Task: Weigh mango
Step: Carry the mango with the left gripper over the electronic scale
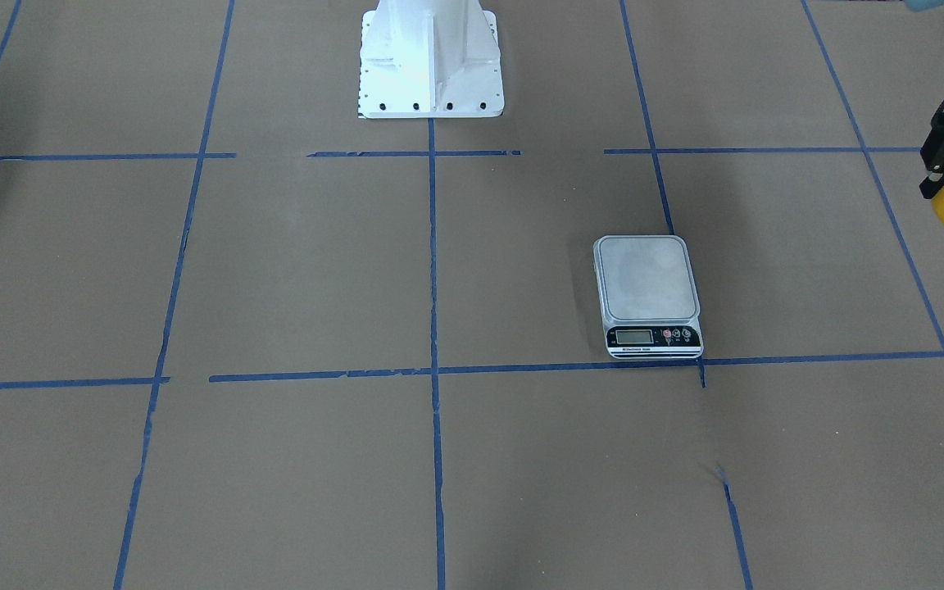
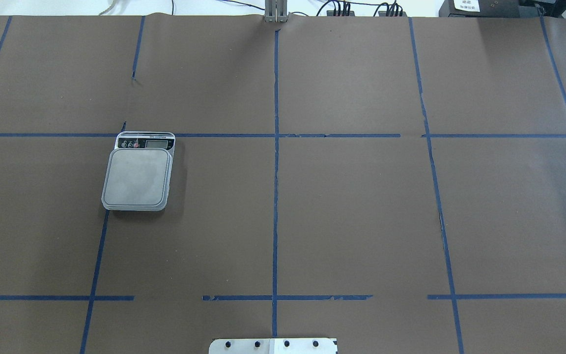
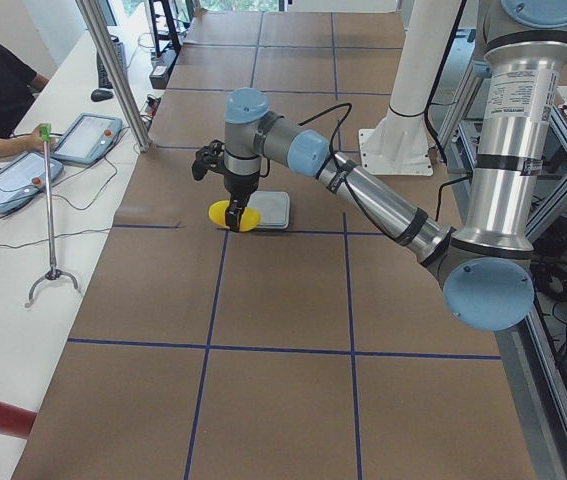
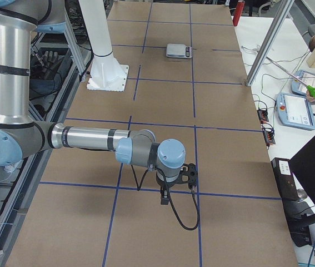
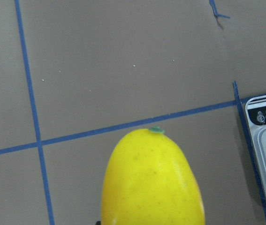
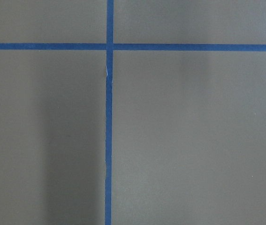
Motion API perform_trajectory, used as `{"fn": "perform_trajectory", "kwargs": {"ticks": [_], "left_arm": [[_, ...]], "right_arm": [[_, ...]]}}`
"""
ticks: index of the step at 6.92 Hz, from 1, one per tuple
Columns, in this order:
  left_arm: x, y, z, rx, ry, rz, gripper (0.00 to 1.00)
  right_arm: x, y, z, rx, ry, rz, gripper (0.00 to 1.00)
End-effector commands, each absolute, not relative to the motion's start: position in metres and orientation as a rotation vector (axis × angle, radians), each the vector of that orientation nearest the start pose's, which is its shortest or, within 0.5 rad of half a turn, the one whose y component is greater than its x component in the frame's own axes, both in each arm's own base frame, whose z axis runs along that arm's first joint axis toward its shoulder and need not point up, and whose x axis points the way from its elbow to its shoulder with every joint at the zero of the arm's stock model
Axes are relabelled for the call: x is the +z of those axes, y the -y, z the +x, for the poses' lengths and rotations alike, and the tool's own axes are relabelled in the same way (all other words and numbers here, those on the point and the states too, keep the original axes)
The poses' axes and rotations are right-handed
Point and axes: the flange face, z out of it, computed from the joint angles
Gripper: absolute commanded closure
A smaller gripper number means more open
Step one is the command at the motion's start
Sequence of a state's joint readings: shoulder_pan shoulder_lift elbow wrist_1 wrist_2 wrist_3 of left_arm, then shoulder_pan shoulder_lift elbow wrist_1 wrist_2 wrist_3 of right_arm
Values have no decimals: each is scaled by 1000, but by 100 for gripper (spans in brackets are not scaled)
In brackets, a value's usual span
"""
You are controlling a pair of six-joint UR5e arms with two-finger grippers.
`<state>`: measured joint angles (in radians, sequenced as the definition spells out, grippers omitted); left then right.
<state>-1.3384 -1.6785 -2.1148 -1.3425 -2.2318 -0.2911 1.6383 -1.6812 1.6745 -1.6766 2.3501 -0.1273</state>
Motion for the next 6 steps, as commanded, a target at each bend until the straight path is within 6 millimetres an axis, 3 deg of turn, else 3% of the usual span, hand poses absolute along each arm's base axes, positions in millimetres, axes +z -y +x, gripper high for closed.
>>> {"fn": "perform_trajectory", "kwargs": {"ticks": [1,3,4,6], "left_arm": [[305,465,87,25,-854,198,100],[233,442,211,21,-952,74,100],[210,434,237,-1,-975,51,100],[226,442,260,1,-938,18,100]], "right_arm": [[669,431,93,-13,785,-30,0],[670,431,93,-13,785,-31,0],[669,431,93,-13,785,-30,0],[669,431,93,-13,785,-30,0]]}}
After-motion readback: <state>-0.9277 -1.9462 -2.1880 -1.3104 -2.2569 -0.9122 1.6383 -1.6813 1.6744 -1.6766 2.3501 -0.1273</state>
